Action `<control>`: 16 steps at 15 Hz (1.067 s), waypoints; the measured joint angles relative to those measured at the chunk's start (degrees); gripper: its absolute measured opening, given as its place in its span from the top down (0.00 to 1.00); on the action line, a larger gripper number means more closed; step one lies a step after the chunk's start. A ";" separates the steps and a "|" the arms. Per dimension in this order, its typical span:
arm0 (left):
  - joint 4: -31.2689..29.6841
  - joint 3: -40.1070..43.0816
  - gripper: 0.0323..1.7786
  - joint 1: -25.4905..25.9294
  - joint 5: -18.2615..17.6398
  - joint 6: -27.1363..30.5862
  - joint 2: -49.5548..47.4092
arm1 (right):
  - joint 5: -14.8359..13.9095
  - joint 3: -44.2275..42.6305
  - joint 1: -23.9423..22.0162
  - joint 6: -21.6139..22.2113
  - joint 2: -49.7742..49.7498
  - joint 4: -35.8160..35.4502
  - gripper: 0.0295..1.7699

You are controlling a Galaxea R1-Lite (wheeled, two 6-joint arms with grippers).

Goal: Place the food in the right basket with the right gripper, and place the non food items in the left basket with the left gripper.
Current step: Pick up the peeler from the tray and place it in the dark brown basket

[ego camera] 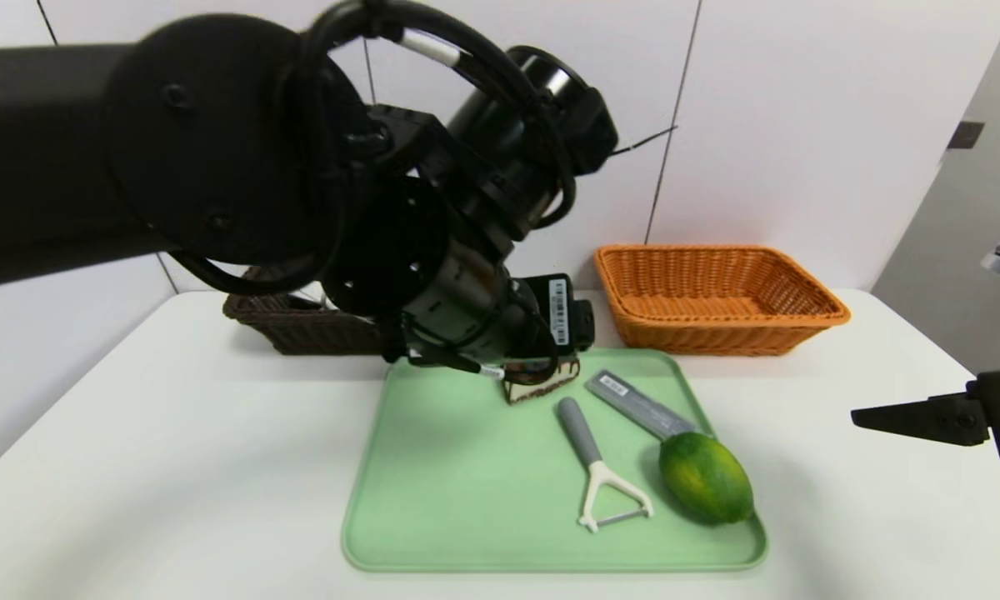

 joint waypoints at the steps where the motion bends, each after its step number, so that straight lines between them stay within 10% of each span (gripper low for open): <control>1: 0.00 -0.11 0.06 -0.96 0.16 -2.34 1.18 | -0.05 0.37 0.00 0.00 0.06 0.00 0.04; 8: 0.32 -1.61 0.05 -3.61 7.28 -5.33 9.29 | -0.16 2.07 -0.07 0.00 -0.02 -0.41 0.04; 16: -1.37 -3.21 0.05 -2.65 9.57 15.06 10.34 | -0.02 3.43 -0.91 0.02 -0.39 -1.90 0.04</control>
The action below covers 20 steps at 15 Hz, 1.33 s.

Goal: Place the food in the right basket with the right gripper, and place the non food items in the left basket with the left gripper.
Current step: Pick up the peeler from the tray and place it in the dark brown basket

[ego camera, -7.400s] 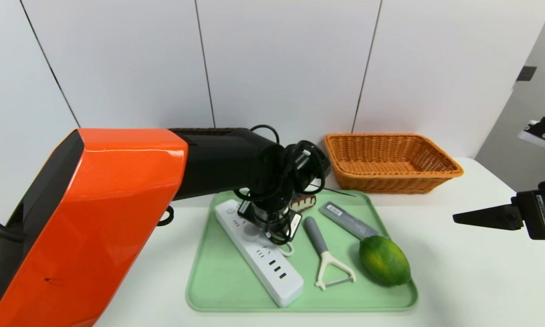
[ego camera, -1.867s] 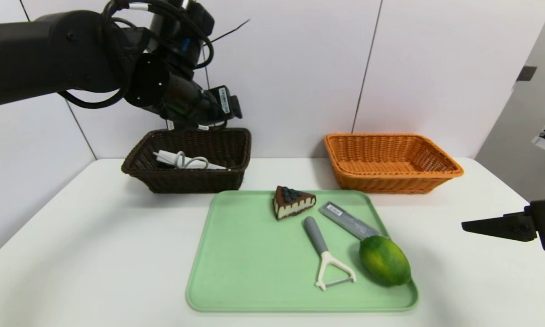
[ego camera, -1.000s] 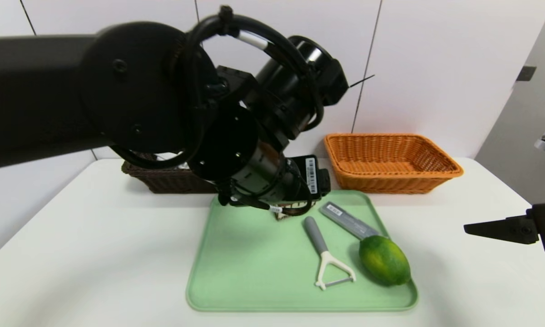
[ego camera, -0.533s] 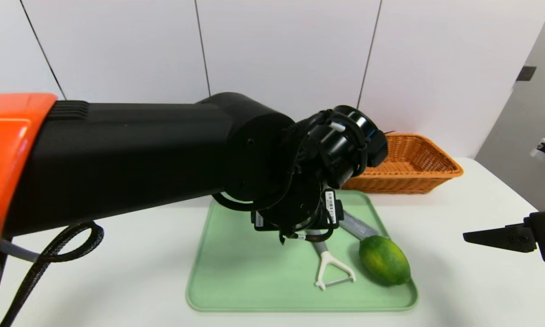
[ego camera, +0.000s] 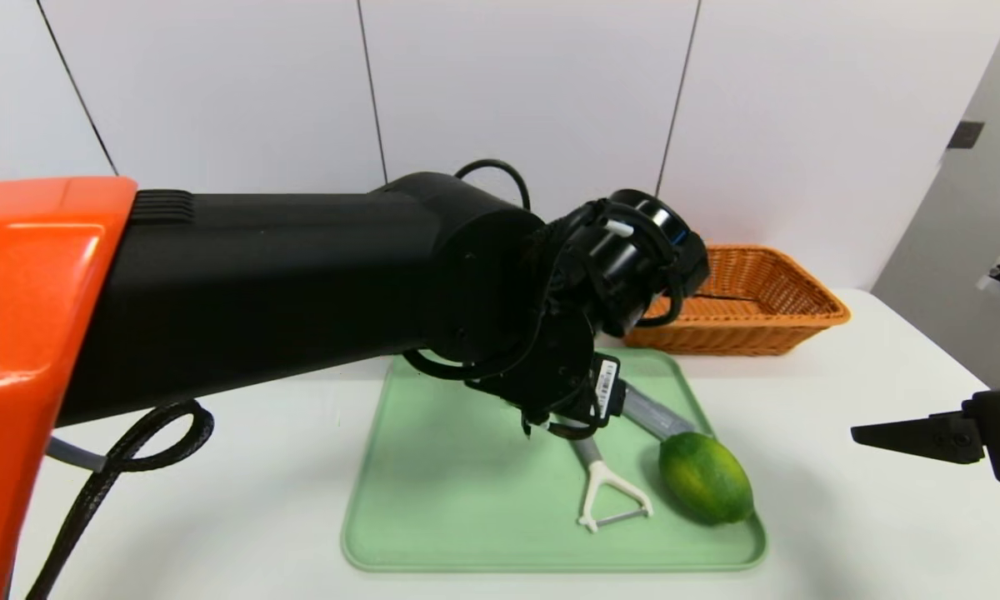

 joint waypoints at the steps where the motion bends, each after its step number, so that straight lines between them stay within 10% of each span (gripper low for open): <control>1: -0.67 -0.13 0.05 0.13 -0.12 1.21 -0.12 | 0.02 0.00 -0.23 -0.02 -0.05 0.00 0.04; 20: -3.45 -0.63 0.05 -1.33 -0.72 -6.70 8.05 | 0.02 2.58 -0.80 -0.02 -0.11 -2.89 0.04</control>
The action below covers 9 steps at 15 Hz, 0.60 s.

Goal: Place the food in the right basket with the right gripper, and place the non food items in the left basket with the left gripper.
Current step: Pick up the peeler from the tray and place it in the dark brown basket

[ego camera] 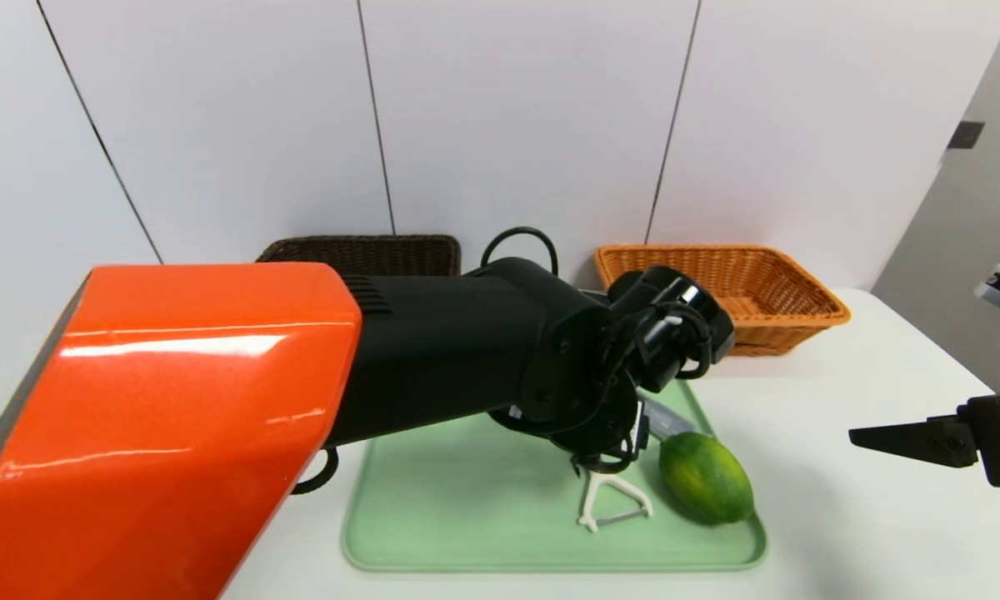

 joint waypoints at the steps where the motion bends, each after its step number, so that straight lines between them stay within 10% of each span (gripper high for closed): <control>1: 0.00 0.00 0.05 0.00 0.00 0.00 0.07 | -0.02 0.02 -0.02 0.00 0.00 -0.09 0.04; 4: 1.55 0.01 0.05 0.17 -0.59 3.33 -1.94 | 0.06 0.11 -0.33 0.02 0.00 -0.06 0.04; 9: 2.26 0.12 0.05 3.01 -10.40 27.51 -7.45 | 0.56 0.90 -0.37 0.00 -0.13 -0.09 0.04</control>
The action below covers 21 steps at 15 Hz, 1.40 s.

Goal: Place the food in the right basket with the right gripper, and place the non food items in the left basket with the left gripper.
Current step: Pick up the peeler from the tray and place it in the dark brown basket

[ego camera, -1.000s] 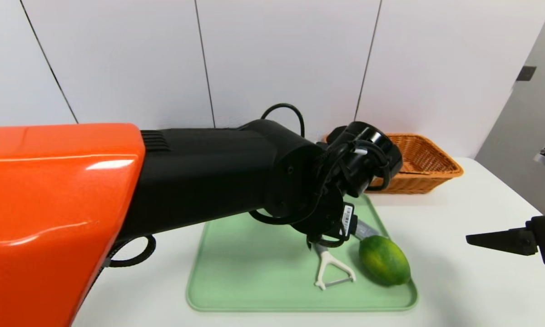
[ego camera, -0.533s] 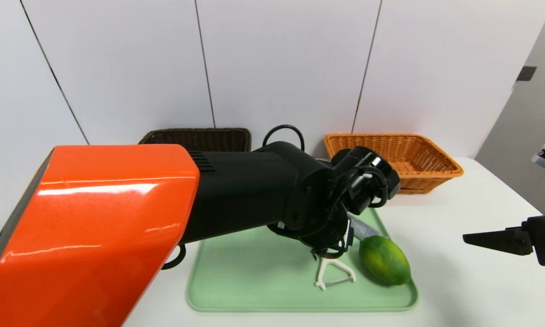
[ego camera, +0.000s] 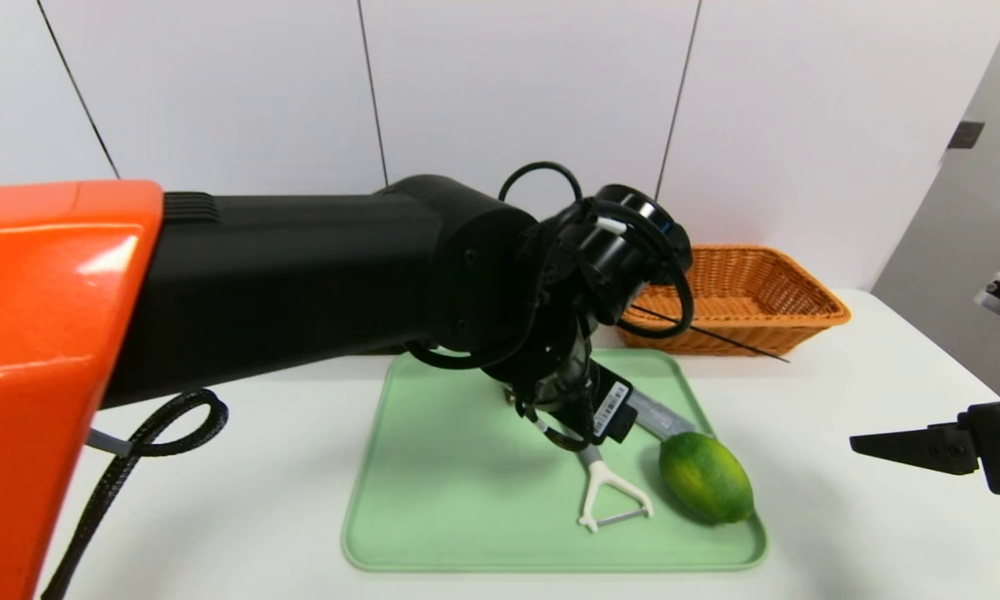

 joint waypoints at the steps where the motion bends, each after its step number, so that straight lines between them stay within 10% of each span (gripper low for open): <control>1: -0.30 0.05 0.05 0.59 -2.86 5.66 -0.77 | 0.20 0.09 0.00 -0.04 -0.13 0.00 0.04; 10: -3.52 0.05 0.05 6.58 -33.37 48.06 -0.63 | 0.38 0.98 0.00 -0.09 -0.66 -0.06 0.04; 16: -3.15 0.07 0.05 9.98 -41.74 66.30 5.10 | 0.33 3.62 0.00 -0.06 -1.73 -0.09 0.04; 21: -3.06 0.05 0.05 11.19 -43.98 67.57 7.96 | 0.22 5.41 0.00 0.00 -2.43 -0.24 0.04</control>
